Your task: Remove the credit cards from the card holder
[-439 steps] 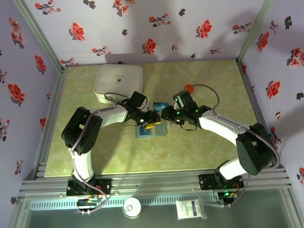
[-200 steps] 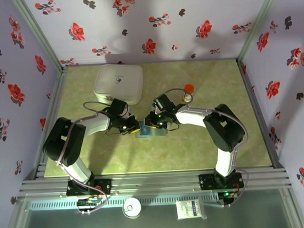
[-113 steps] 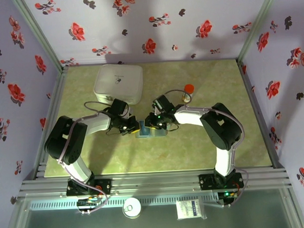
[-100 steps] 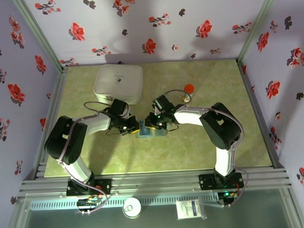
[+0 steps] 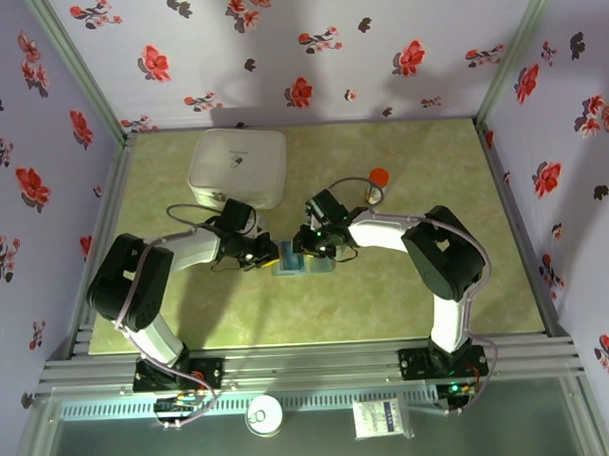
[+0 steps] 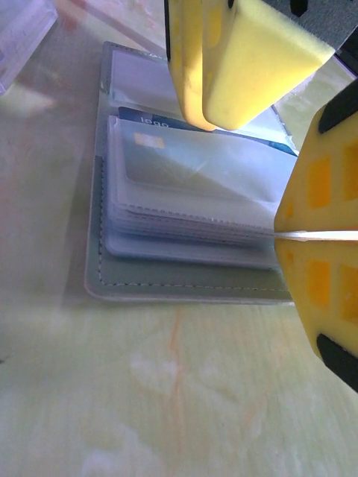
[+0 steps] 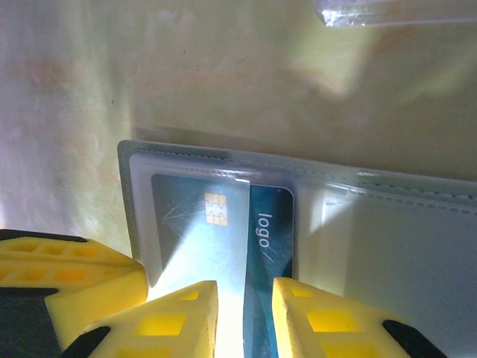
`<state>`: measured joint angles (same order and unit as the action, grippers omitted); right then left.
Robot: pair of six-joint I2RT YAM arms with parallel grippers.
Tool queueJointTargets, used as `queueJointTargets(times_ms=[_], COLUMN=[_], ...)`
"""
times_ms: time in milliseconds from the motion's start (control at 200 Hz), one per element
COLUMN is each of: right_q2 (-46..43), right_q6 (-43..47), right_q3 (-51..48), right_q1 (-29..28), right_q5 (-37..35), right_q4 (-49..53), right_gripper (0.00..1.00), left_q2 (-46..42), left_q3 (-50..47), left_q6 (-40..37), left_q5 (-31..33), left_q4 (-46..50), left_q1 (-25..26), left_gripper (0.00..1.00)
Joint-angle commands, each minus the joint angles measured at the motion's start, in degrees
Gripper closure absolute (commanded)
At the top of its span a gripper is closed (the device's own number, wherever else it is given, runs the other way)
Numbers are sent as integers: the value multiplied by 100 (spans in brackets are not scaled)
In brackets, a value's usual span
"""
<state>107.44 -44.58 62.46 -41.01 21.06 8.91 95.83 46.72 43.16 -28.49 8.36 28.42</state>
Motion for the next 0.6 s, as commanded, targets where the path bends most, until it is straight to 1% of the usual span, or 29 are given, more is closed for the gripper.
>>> queueJointTargets(times_ms=[0,120,210,250,290,370,465,530,595], right_q2=[-304,-374,-494,-515,-534,-566,-555,-614,-606], right_q6=[6,43,-13,-47,-73,-175,-249,-249,-260], right_q3=[-184,-132,-278,-300,-335,-451,-481,-578,-633], right_q1=[-23,-21,-12,17,31,49,94,102,135], right_q5=[-141,-181,-196,-143,-89,-35,135,119,152], right_q4=[148,277,38,-45,-134,-351,-448,-479,-509], right_gripper=[72,72,71,70,69,69,69,69,69], left_q2=[-236,-374,-413,-419,-401,-269,-116,39,220], left_q3=[-33,102,224,272,323,511,697,798,986], left_q6=[48,29,-25,-32,-19,-85,-133,-121,-240], left_q5=[36,64,71,72,77,73,156,137,174], left_q4=[150,320,469,528,544,622,738,667,832], left_q1=[-56,-50,-39,-30,-15,52,145,217,301], left_gripper=[90,90,91,93,96,100,100,100,100])
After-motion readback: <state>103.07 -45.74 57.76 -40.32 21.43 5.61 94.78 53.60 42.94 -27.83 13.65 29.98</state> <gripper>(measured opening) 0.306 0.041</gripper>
